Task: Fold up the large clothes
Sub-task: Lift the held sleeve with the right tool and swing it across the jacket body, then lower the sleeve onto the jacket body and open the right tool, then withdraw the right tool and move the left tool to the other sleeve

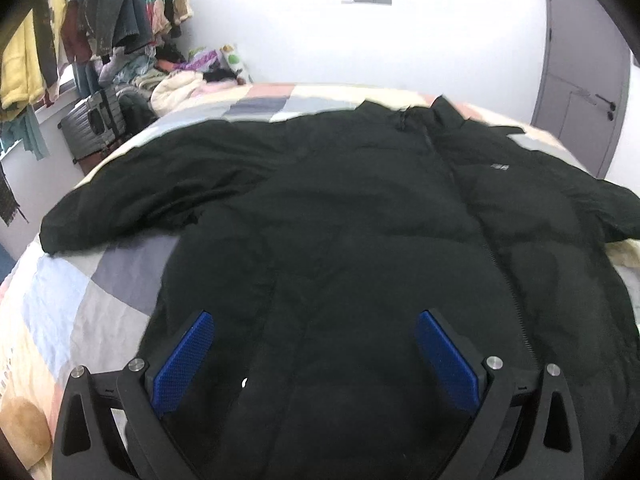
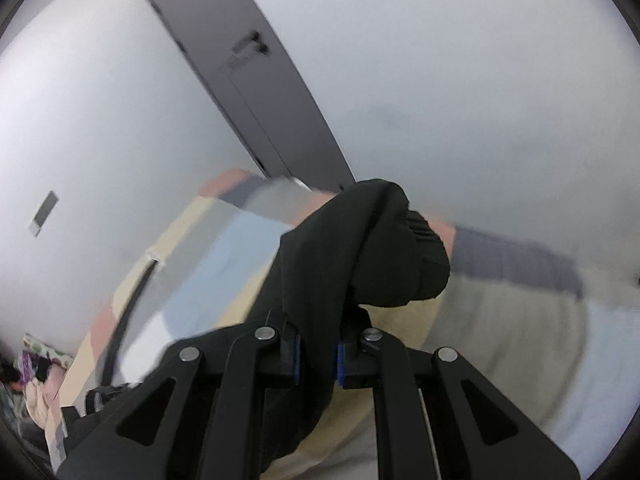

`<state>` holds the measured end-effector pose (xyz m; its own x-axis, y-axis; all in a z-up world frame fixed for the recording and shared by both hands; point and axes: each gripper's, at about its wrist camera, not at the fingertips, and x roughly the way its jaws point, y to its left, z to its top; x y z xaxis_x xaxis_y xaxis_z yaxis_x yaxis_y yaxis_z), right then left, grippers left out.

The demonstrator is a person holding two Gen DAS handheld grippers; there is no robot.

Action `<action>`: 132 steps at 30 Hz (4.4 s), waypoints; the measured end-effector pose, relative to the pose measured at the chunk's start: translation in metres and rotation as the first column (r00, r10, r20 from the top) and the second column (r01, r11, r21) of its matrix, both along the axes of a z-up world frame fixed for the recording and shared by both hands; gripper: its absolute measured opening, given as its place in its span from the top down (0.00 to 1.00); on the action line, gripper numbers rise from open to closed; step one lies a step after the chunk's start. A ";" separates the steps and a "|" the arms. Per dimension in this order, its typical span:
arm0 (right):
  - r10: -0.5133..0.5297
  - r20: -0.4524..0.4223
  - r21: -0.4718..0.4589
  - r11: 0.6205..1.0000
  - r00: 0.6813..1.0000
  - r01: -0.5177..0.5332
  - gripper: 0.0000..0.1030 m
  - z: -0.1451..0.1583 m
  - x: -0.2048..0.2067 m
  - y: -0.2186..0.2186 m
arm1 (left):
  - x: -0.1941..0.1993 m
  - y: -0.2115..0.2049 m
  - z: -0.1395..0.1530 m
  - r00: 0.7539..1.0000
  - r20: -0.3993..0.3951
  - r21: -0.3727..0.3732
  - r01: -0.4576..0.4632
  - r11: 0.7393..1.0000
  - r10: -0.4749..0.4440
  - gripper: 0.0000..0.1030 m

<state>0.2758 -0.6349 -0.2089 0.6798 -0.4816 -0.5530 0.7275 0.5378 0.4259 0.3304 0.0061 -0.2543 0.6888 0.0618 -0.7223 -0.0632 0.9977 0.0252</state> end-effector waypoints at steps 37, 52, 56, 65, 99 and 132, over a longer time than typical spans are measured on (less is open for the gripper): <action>0.797 -0.395 -0.532 0.207 0.457 -0.821 0.86 0.103 0.100 0.614 | -0.103 0.099 0.070 0.984 0.168 -0.155 -0.035 0.987 0.062 0.00; 0.782 -0.575 -0.261 0.102 0.239 -0.960 0.86 -0.082 0.155 0.693 | -0.096 0.126 0.051 0.988 0.122 -0.212 -0.066 0.975 0.094 0.00; 0.770 -0.590 -0.259 0.103 0.242 -0.960 0.85 -0.103 0.159 0.693 | -0.092 0.122 0.046 0.991 0.107 -0.202 -0.057 0.978 0.080 0.00; 0.811 -0.532 -0.243 0.127 0.242 -0.962 0.85 -0.087 0.138 0.685 | -0.089 0.122 0.043 0.990 0.099 -0.191 -0.076 0.979 0.096 0.00; 0.813 -0.467 -0.347 0.193 0.348 -0.918 0.19 -0.018 -0.003 0.610 | -0.110 0.111 0.047 0.986 0.147 -0.194 -0.052 0.980 0.081 0.00; 0.811 -0.100 -0.319 0.523 0.577 -0.790 0.00 -0.004 -0.120 0.448 | -0.013 0.058 0.036 0.994 0.083 -0.274 0.089 0.958 -0.069 0.11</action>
<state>0.1556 -0.1867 -0.2126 0.8872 0.1535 -0.4352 -0.0931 0.9832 0.1570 0.3170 0.0641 -0.2182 0.7339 -0.1904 -0.6521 0.0243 0.9667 -0.2549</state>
